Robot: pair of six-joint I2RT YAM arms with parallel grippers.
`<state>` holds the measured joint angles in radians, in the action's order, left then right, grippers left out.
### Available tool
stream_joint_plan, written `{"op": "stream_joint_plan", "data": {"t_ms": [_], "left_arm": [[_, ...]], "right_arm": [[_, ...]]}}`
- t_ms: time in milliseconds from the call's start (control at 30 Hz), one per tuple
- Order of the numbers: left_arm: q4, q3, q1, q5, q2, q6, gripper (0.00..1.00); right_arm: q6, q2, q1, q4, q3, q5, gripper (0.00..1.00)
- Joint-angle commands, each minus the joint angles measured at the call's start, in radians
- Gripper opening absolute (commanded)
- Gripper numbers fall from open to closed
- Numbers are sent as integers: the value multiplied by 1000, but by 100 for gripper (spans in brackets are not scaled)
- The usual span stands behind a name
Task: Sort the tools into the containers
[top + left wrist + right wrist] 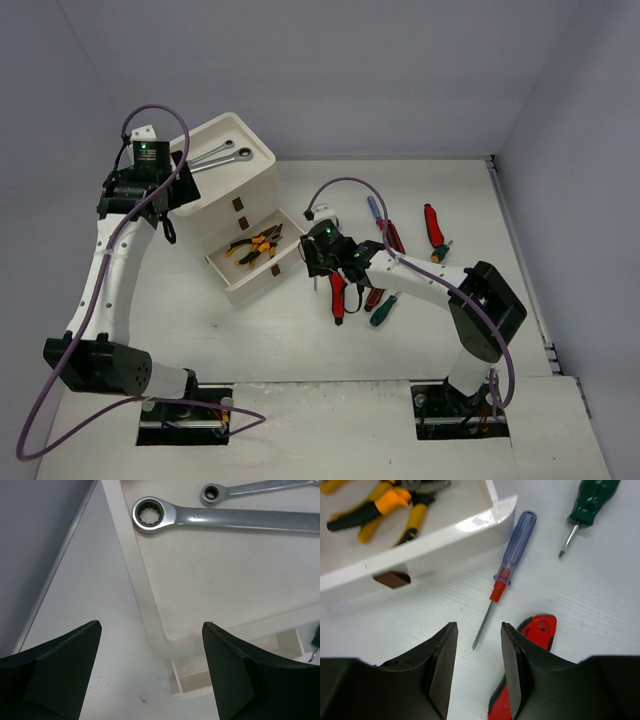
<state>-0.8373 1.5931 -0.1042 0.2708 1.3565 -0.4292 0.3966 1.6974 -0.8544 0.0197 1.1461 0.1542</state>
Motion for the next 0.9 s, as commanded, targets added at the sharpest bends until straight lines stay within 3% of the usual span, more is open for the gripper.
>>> {"op": "stream_joint_plan", "data": {"t_ms": [0,133,300,400,567,867], "left_arm": [[75,51,54,-38,58,-69,78],[103,53,79,-16,99,-103,77],[116,54,81,25,139,-130,63],[123,42,80,37,144,-154,44],[155,10,81,34,133,-195,0],[154,-32,78,23,131,-237,0]], "right_arm": [[-148,-51,8,173,-60,-117,37],[-185,-18,22,248,-93,-203,35],[-205,53,29,331,-94,-282,34],[-215,100,31,375,-79,-322,34],[-229,180,28,447,-29,-387,31],[-246,261,17,507,85,-379,28]]}}
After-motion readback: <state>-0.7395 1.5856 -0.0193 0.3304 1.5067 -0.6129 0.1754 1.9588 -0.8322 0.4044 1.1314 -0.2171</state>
